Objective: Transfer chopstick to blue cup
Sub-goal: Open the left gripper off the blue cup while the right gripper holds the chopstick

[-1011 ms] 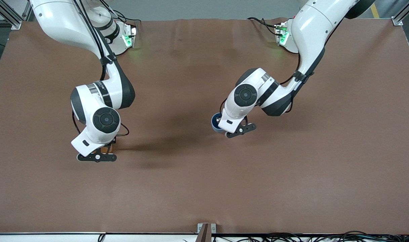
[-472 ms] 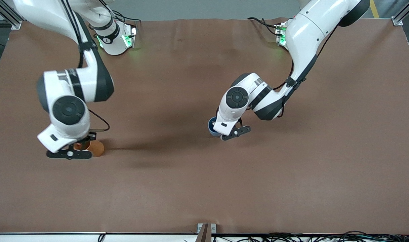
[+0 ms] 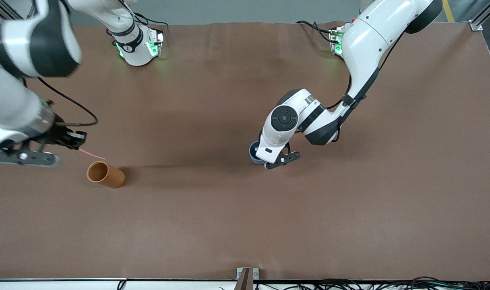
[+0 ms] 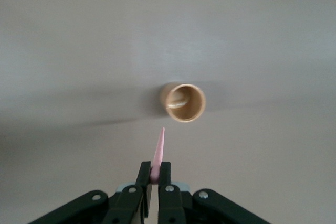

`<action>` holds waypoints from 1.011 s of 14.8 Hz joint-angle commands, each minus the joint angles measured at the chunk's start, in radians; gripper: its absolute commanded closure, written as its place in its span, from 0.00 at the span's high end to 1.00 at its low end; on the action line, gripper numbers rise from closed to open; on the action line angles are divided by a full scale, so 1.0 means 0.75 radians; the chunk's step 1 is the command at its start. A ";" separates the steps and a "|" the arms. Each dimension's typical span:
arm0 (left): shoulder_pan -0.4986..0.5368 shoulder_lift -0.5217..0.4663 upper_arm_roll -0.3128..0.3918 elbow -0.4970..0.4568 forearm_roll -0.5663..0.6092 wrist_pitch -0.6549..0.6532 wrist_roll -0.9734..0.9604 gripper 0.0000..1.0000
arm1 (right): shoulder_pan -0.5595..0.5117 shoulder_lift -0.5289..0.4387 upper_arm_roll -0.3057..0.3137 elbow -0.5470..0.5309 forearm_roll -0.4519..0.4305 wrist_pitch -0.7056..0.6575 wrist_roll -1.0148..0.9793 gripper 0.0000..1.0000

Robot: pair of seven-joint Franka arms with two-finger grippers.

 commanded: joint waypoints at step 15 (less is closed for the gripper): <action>0.077 -0.568 0.338 0.028 -0.297 -0.405 0.820 1.00 | 0.040 -0.189 0.035 -0.103 0.160 0.093 -0.075 0.04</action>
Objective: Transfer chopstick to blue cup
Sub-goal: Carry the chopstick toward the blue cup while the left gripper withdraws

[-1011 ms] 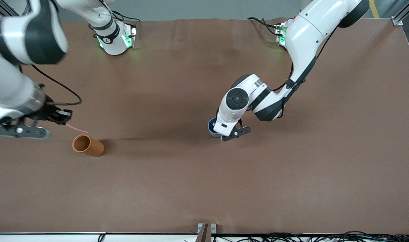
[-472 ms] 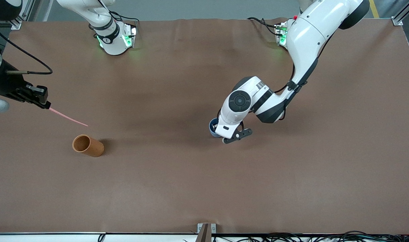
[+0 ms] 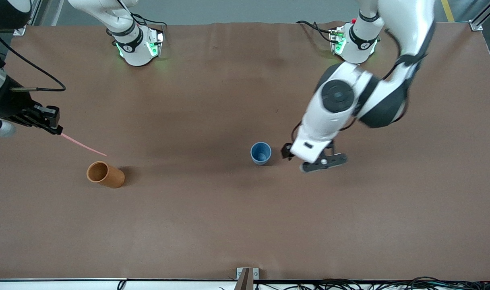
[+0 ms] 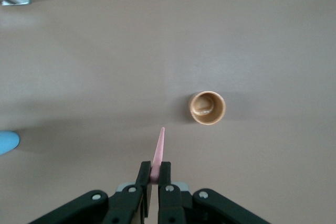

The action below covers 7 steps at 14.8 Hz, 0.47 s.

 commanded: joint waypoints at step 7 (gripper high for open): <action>0.053 -0.351 0.361 0.040 -0.217 -0.315 0.802 1.00 | 0.522 0.016 0.010 -0.027 -0.002 0.278 0.478 0.04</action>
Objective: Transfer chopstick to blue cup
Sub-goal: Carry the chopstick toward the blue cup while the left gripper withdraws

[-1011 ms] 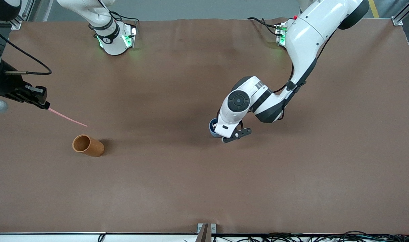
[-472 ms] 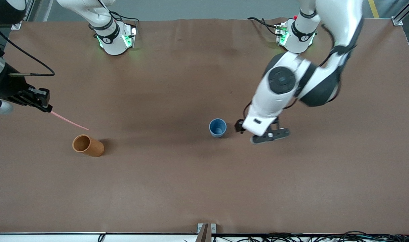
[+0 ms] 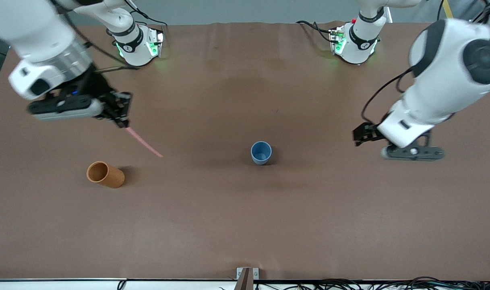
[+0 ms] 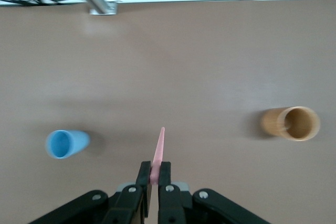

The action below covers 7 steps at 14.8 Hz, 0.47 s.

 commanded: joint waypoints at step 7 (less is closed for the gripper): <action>0.022 -0.218 0.027 0.071 -0.021 -0.293 0.153 1.00 | 0.477 0.291 -0.015 0.030 -0.258 0.335 0.448 0.04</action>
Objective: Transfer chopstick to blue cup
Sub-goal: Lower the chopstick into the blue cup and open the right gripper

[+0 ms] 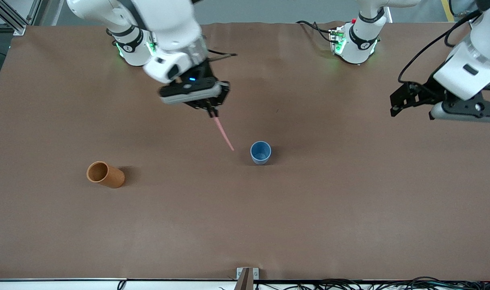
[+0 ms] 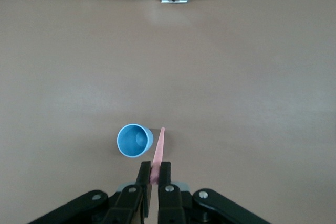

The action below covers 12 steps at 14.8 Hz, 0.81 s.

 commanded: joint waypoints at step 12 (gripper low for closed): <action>0.037 -0.032 0.003 -0.041 -0.010 -0.007 0.084 1.00 | 0.187 0.207 -0.018 0.044 -0.144 0.146 0.148 0.05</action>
